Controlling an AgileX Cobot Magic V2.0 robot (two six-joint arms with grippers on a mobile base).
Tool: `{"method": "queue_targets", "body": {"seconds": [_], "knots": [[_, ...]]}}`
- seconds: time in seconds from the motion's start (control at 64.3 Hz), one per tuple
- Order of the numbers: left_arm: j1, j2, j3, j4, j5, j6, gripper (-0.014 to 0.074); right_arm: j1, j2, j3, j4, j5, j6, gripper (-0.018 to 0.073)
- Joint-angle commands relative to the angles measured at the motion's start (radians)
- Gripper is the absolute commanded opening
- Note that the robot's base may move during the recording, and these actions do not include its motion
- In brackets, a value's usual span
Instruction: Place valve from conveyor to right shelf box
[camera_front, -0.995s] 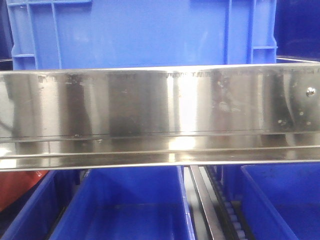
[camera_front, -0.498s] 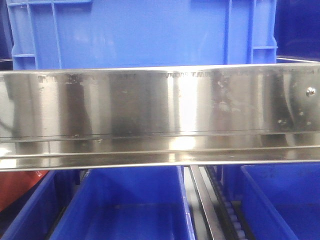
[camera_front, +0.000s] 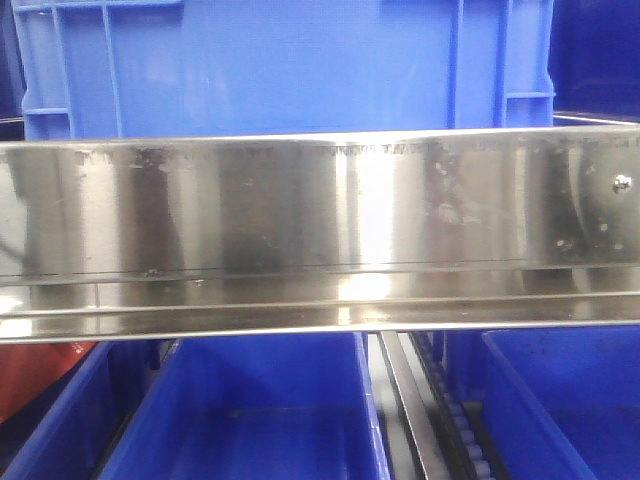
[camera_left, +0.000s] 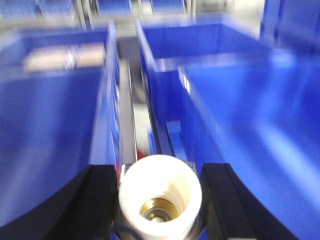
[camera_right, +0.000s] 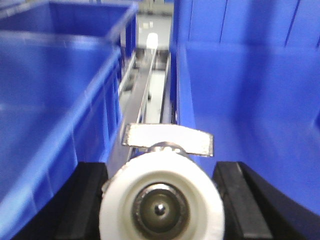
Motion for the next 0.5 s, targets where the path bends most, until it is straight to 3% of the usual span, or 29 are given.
{"method": "queue_targets", "body": {"seconds": [0.0, 0.155, 0.373, 0.482], "knots": [[-0.004, 0.023, -0.068, -0.024, -0.056, 0.007, -0.0111, 0.04, 0.017, -0.103, -0.005, -0.102, -0.014, -0.0154], [-0.061, 0.137, -0.251, -0.072, 0.014, 0.009, -0.0111, 0.162, 0.124, -0.271, -0.005, -0.102, -0.014, -0.0154], [-0.301, 0.368, -0.465, -0.059, 0.073, 0.009, -0.0111, 0.328, 0.33, -0.472, -0.005, -0.067, -0.014, -0.0154], [-0.368, 0.459, -0.499, -0.057, 0.08, 0.009, -0.0111, 0.359, 0.424, -0.509, -0.005, -0.033, -0.014, -0.0154]]}}
